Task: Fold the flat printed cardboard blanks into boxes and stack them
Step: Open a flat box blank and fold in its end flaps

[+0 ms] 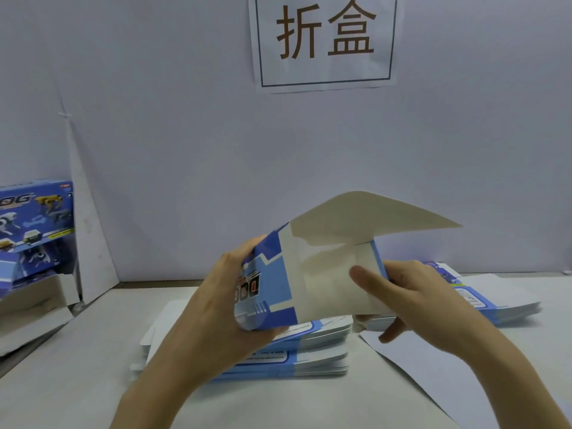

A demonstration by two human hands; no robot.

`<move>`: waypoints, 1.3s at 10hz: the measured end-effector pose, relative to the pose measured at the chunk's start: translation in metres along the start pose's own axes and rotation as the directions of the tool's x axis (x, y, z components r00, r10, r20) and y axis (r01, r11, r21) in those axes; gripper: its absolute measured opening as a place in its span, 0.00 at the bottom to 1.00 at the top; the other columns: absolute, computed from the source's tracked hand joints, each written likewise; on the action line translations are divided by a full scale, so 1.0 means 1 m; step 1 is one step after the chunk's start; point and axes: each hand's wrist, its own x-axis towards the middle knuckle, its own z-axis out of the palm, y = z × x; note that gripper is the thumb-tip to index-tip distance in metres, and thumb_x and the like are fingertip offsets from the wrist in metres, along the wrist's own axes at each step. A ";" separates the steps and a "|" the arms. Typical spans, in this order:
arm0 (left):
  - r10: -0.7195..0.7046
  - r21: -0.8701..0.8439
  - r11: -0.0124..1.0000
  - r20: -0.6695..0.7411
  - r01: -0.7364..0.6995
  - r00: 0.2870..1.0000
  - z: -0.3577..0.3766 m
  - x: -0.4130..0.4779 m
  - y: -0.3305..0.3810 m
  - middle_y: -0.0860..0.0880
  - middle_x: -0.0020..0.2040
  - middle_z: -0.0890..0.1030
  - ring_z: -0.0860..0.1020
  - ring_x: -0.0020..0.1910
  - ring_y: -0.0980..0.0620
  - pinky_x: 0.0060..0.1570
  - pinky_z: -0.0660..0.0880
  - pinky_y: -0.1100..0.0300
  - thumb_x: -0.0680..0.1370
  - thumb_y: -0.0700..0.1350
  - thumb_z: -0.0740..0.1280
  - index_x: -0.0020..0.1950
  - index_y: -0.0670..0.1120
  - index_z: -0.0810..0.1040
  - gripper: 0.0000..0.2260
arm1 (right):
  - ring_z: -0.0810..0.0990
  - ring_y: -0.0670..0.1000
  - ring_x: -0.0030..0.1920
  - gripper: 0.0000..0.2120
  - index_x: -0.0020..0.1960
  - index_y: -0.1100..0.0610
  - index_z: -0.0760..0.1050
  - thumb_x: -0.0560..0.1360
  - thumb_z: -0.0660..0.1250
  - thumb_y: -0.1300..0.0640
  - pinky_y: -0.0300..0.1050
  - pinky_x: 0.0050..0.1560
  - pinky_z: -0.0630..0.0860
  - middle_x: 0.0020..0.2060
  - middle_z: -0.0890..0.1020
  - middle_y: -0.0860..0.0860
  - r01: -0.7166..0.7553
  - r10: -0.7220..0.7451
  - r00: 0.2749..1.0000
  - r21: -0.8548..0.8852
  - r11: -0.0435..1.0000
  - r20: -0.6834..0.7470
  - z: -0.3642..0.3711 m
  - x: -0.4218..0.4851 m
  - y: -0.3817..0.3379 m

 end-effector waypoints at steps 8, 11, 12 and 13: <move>-0.359 -0.465 0.800 0.133 0.378 0.924 0.016 0.018 0.010 0.40 0.72 0.65 0.64 0.71 0.42 0.70 0.62 0.50 0.83 0.35 0.51 0.74 0.36 0.59 0.19 | 0.69 0.44 0.17 0.17 0.33 0.63 0.70 0.79 0.56 0.58 0.37 0.24 0.62 0.19 0.77 0.55 -0.068 0.005 0.971 -0.253 0.965 -0.240 0.015 -0.002 -0.011; -0.597 -0.831 0.340 0.171 0.440 0.784 -0.002 0.013 0.039 0.29 0.67 0.68 0.70 0.63 0.37 0.45 0.66 0.58 0.81 0.33 0.56 0.68 0.28 0.64 0.16 | 0.73 0.52 0.33 0.20 0.27 0.60 0.64 0.78 0.57 0.60 0.48 0.40 0.71 0.25 0.78 0.56 0.013 -0.117 0.967 -0.416 0.909 -0.225 0.024 -0.005 -0.016; -0.618 -0.751 0.365 0.246 0.550 0.747 0.002 0.019 0.039 0.29 0.68 0.64 0.59 0.71 0.32 0.58 0.71 0.54 0.81 0.37 0.55 0.68 0.28 0.64 0.18 | 0.75 0.58 0.38 0.21 0.27 0.56 0.59 0.79 0.57 0.61 0.53 0.46 0.72 0.27 0.76 0.57 0.042 -0.143 0.973 -0.464 0.885 -0.183 0.031 -0.004 -0.018; -0.625 -0.706 0.465 0.164 0.534 0.763 0.003 0.008 0.036 0.45 0.63 0.68 0.65 0.69 0.46 0.66 0.67 0.44 0.66 0.54 0.68 0.62 0.50 0.74 0.25 | 0.76 0.57 0.36 0.21 0.28 0.55 0.61 0.80 0.56 0.57 0.54 0.45 0.72 0.24 0.74 0.53 0.054 -0.164 0.969 -0.486 0.872 -0.186 0.036 -0.002 -0.016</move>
